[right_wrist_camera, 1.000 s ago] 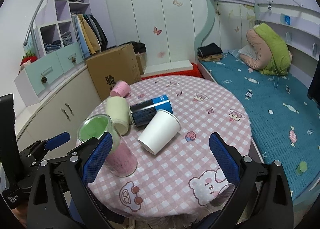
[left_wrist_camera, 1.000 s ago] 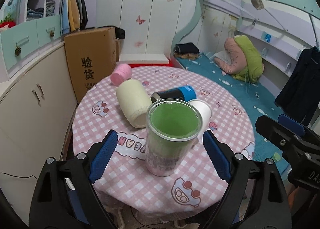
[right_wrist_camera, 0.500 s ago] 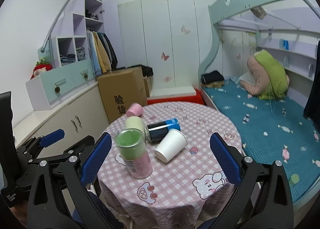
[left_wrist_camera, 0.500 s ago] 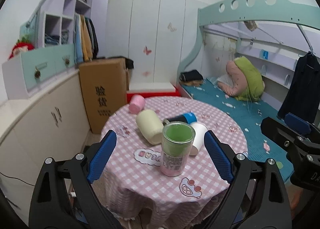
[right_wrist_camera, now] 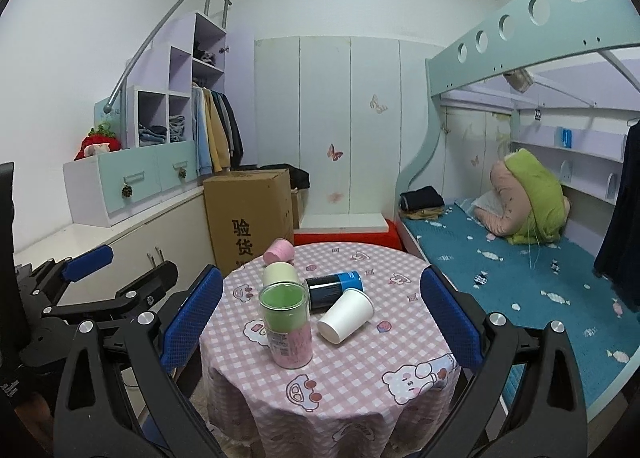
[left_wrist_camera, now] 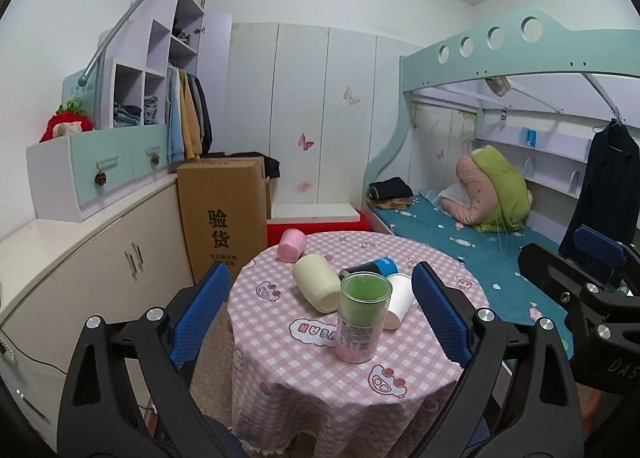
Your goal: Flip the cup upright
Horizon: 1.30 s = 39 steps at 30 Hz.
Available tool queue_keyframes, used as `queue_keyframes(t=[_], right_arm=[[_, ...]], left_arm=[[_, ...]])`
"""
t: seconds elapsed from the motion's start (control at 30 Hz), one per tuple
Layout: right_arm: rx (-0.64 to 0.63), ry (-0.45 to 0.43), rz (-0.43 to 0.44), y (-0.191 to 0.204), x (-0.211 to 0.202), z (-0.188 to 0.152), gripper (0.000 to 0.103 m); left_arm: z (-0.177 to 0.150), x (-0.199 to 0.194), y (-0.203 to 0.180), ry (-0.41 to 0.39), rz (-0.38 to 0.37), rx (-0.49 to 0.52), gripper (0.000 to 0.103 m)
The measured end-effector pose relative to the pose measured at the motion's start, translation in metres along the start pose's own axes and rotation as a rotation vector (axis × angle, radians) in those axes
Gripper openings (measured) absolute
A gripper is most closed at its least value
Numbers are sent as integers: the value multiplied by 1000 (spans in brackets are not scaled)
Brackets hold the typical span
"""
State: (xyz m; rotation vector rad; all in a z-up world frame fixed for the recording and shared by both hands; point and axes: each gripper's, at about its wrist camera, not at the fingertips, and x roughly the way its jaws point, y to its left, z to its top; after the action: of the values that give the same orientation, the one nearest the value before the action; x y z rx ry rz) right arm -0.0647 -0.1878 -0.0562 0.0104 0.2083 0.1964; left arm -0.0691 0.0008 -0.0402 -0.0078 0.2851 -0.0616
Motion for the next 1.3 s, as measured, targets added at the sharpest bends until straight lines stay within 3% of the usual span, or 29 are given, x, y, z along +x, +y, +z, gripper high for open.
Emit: queue_keyframes(t=[0.43, 1.3], right_arm=[[-6, -37, 8, 4, -22, -2, 96], [1, -32, 22, 4, -23, 0, 96]], left_arm=[[0, -20, 1, -44, 7, 9, 93], [1, -24, 4, -43, 14, 10, 93]])
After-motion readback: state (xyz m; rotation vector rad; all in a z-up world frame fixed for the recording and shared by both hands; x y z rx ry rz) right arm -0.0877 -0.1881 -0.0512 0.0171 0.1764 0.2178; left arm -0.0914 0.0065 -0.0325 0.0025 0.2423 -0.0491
